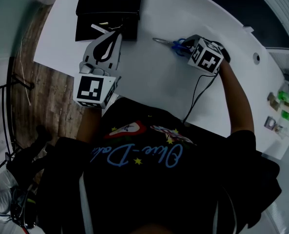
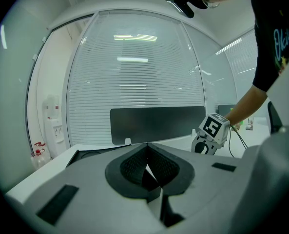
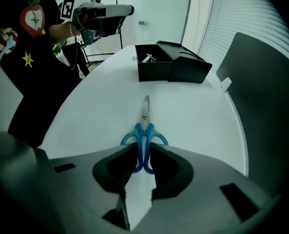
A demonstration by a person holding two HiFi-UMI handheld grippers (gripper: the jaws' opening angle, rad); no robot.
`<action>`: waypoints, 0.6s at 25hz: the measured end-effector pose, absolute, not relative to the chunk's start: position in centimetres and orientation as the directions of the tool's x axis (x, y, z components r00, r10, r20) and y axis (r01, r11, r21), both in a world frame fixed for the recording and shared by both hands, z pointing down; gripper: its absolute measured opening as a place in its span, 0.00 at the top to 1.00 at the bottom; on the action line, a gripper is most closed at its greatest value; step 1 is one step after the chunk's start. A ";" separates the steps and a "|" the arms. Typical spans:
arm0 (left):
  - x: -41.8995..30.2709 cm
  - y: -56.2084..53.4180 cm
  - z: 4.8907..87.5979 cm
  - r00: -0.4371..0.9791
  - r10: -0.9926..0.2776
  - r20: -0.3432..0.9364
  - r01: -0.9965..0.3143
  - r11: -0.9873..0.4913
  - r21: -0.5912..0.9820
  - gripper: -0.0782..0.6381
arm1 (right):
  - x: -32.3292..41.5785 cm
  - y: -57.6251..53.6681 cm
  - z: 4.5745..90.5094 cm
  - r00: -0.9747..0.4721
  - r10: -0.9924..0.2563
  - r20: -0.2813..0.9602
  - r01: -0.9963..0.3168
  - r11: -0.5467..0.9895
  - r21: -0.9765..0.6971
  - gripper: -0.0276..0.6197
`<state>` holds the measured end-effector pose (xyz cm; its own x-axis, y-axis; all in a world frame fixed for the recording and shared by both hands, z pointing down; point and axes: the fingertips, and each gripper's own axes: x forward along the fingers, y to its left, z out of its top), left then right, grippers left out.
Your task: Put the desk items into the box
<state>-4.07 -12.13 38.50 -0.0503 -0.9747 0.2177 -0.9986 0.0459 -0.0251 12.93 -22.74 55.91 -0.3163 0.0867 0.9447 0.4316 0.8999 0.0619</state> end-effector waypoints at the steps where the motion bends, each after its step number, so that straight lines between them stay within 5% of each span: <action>1: -4.0 -12.2 38.5 -0.049 -0.975 0.217 -0.999 0.045 -0.026 0.88 | 12.9 -22.7 55.8 -0.324 0.090 0.942 0.428 0.902 0.061 0.82; 15: -3.0 -12.5 37.9 -0.037 -0.977 0.208 -0.999 0.030 -0.037 0.88 | 13.0 -22.6 54.3 -0.414 0.096 0.905 0.382 0.921 0.077 0.82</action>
<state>-2.98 -12.51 37.93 -0.0366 -0.9774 0.2081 -0.9989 0.0295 -0.0371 12.98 -22.63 54.26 -0.4136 0.0958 0.9054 0.3821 0.9209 0.0771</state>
